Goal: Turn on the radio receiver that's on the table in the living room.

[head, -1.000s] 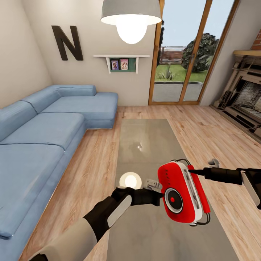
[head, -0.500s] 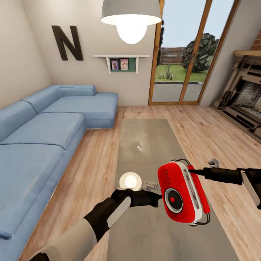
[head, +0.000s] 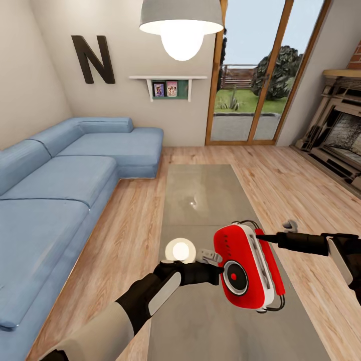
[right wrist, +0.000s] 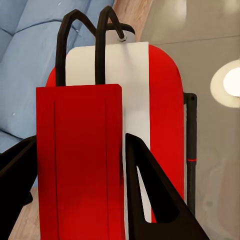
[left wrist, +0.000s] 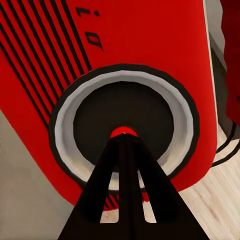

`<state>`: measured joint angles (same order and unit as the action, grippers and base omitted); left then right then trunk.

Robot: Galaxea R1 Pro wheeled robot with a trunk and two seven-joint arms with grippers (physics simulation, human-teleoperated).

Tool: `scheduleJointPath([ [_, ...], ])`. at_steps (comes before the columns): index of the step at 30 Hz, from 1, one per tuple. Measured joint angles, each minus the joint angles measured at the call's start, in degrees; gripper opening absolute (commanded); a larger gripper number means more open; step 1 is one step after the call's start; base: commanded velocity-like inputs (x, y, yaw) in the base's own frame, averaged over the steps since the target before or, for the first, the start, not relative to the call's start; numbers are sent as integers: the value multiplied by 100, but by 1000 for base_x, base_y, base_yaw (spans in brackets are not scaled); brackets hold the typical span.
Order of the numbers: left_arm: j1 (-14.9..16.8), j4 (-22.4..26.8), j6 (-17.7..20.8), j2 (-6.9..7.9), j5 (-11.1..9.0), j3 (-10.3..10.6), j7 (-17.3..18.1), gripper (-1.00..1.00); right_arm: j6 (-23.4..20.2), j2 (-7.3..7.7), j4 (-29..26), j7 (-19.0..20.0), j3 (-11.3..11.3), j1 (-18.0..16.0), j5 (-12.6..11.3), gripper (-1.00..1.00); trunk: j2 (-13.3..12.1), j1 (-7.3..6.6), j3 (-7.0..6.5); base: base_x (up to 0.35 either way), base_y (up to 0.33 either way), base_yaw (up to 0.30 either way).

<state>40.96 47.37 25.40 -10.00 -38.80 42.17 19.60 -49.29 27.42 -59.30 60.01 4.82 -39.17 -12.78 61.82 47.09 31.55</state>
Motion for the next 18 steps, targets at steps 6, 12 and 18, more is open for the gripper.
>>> scheduleJointPath([
  [6, 0, -70, -33, 0, -4, 1, 0, -100, 0, -5, 0, 0, 0, 2, 0, -100, 0, 0, 0, 0, 0, 0],
  [12, 0, -276, -161, 0, -49, 2, 0, -100, -5, -17, -146, 0, 1, -1, -14, -100, 0, 0, 0, 0, 0, 0],
  [18, 0, -290, -199, 0, -57, 1, 0, -100, -17, -25, -200, -1, 0, 3, -15, -100, 0, 0, 0, 0, 0, 0],
])
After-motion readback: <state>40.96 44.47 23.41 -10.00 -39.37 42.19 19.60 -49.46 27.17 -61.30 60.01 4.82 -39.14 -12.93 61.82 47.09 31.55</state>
